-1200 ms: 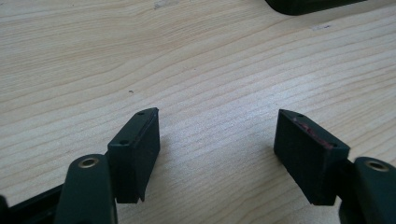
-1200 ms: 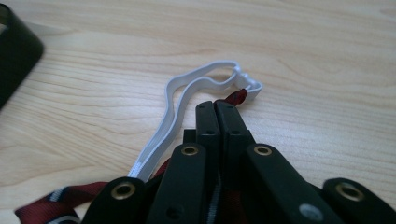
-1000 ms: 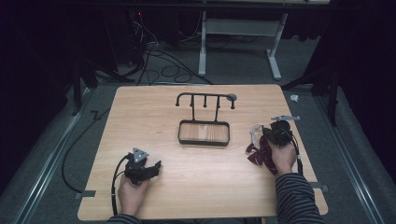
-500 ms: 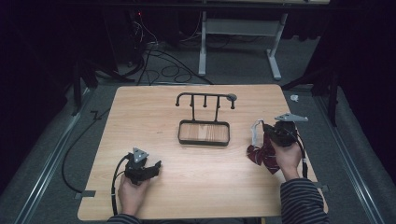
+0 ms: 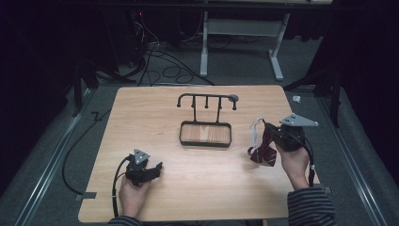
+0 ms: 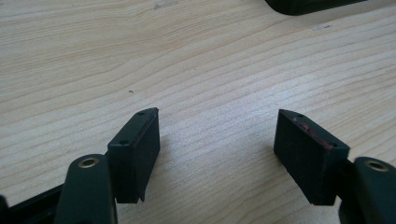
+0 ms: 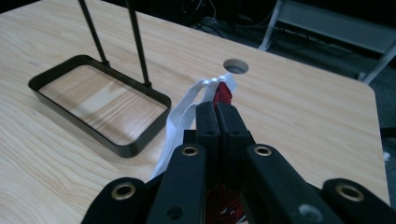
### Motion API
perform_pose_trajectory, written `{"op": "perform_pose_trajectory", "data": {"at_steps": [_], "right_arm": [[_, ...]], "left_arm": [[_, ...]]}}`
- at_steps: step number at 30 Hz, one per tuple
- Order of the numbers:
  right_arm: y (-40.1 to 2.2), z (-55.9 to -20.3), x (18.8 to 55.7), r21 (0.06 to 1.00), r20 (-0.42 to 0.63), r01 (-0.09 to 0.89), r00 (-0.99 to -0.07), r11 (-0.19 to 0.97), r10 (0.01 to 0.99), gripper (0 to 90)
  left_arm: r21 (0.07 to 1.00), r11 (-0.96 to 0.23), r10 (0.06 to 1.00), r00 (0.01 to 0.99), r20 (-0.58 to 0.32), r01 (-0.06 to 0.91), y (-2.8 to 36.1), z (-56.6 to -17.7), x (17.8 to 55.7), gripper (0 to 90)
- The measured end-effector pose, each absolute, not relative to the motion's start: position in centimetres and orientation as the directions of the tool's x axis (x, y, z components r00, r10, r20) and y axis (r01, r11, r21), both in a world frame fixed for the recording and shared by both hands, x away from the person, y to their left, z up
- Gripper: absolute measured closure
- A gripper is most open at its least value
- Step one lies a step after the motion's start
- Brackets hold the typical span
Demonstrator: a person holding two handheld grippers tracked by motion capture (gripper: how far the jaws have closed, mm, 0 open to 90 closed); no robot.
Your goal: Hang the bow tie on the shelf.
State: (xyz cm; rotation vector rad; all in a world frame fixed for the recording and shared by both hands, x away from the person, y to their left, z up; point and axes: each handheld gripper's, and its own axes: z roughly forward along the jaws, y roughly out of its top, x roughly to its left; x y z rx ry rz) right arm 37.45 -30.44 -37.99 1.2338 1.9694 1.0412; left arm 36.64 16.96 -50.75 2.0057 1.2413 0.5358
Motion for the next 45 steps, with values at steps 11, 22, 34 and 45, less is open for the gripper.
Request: {"op": "perform_pose_trajectory", "data": {"at_steps": [11,22,34,45], "right_arm": [[-29.1,-36.3,36.1,0.873,-0.075,0.398,-0.458,0.28,0.886,90.0],[-27.8,-35.2,35.2,0.892,-0.032,0.368,-0.528,0.263,0.849,90.0],[-26.4,-34.3,35.1,0.899,-0.028,0.343,-0.574,0.272,0.818,90.0],[-24.4,-33.7,35.8,0.904,-0.032,0.315,-0.624,0.289,0.781,90.0]], "left_arm": [[0.747,-0.289,0.891,0.453,-0.019,0.599,17.0,-50.7,36.6,31.8],[0.746,-0.291,0.891,0.454,-0.018,0.599,17.0,-50.7,36.6,31.7],[0.746,-0.291,0.891,0.454,-0.017,0.599,17.0,-50.7,36.6,31.7],[0.747,-0.29,0.891,0.454,-0.018,0.598,17.0,-50.7,36.6,31.7]]}}
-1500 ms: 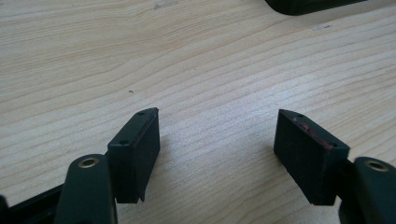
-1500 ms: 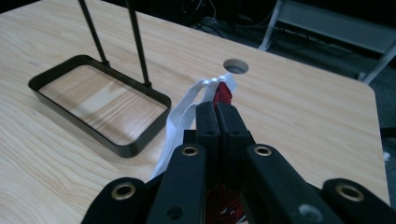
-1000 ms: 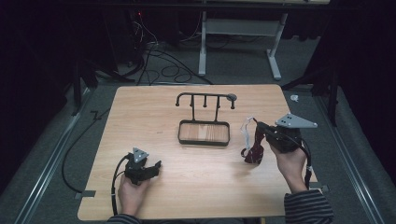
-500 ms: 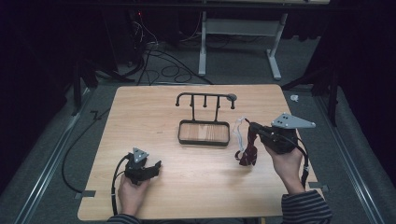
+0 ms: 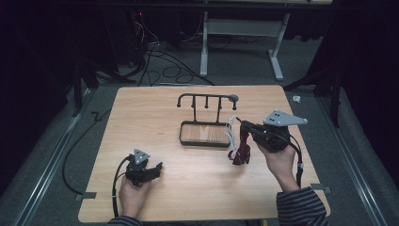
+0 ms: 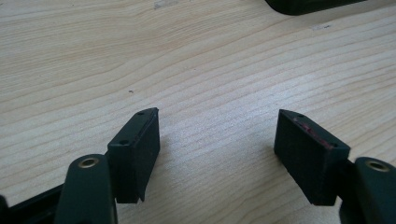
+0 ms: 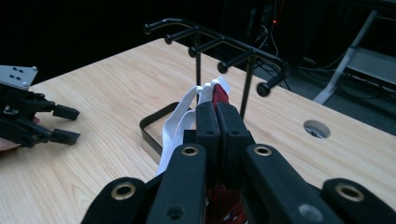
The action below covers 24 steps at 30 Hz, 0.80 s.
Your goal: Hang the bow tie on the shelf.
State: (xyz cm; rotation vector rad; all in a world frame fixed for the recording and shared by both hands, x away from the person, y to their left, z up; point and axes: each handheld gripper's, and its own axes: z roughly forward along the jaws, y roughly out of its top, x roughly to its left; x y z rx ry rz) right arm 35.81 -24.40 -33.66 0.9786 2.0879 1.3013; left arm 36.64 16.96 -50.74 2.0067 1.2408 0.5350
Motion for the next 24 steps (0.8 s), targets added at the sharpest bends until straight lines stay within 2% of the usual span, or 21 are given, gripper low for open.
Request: {"op": "perform_pose_trajectory", "data": {"at_steps": [11,20,24], "right_arm": [[-22.9,-33.0,36.5,0.902,-0.041,0.302,-0.652,0.309,0.757,90.0],[-22.5,-32.9,37.1,0.911,0.009,0.309,-0.676,0.272,0.737,90.0],[-21.9,-32.7,37.2,0.908,-0.001,0.305,-0.684,0.288,0.729,90.0]], "left_arm": [[0.747,-0.289,0.891,0.454,-0.02,0.599,17.0,-50.7,36.6,31.7],[0.746,-0.29,0.89,0.455,-0.019,0.599,17.0,-50.7,36.6,31.6],[0.746,-0.29,0.89,0.455,-0.019,0.599,17.0,-50.7,36.6,31.6]]}}
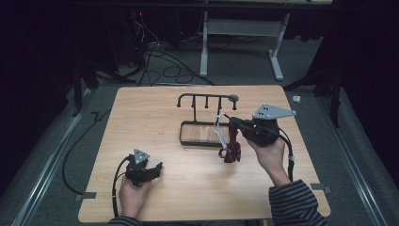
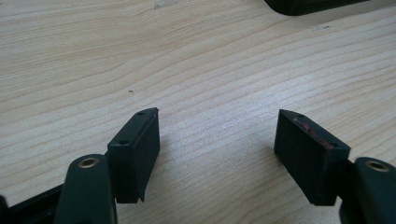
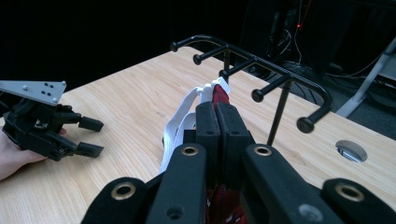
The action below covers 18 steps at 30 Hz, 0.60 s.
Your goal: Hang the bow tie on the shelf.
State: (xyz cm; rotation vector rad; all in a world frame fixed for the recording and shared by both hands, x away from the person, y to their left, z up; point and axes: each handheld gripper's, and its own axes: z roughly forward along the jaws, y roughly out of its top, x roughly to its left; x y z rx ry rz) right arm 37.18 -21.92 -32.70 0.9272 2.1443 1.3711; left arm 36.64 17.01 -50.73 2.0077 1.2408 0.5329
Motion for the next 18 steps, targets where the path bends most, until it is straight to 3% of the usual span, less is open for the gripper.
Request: {"op": "perform_pose_trajectory", "data": {"at_steps": [18], "right_arm": [[-20.0,-32.1,39.0,0.895,-0.031,0.3,-0.696,0.33,0.717,90.0]], "left_arm": [[0.746,-0.289,0.891,0.454,-0.02,0.6,17.0,-50.7,36.6,31.7]]}}
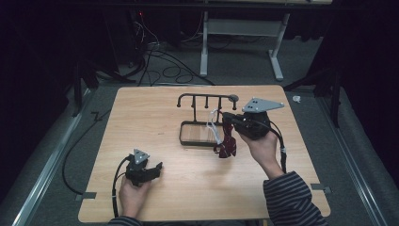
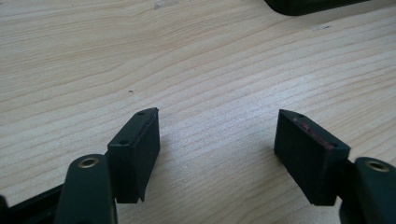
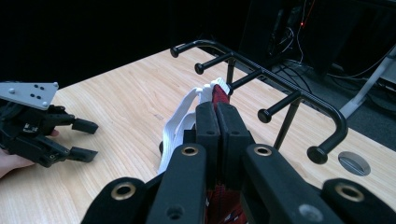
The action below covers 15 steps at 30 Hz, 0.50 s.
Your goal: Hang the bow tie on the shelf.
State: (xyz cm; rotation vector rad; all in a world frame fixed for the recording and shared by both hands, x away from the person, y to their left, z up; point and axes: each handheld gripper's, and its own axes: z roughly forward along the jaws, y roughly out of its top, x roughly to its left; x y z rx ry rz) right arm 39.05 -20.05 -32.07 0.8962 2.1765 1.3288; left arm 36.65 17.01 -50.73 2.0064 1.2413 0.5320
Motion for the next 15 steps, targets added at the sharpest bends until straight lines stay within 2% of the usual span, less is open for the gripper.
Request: {"op": "perform_pose_trajectory", "data": {"at_steps": [15], "right_arm": [[-18.7,-32.2,40.6,0.887,-0.038,0.309,-0.694,0.344,0.719,90.0]], "left_arm": [[0.747,-0.288,0.891,0.454,-0.021,0.6,17.0,-50.7,36.6,31.7]]}}
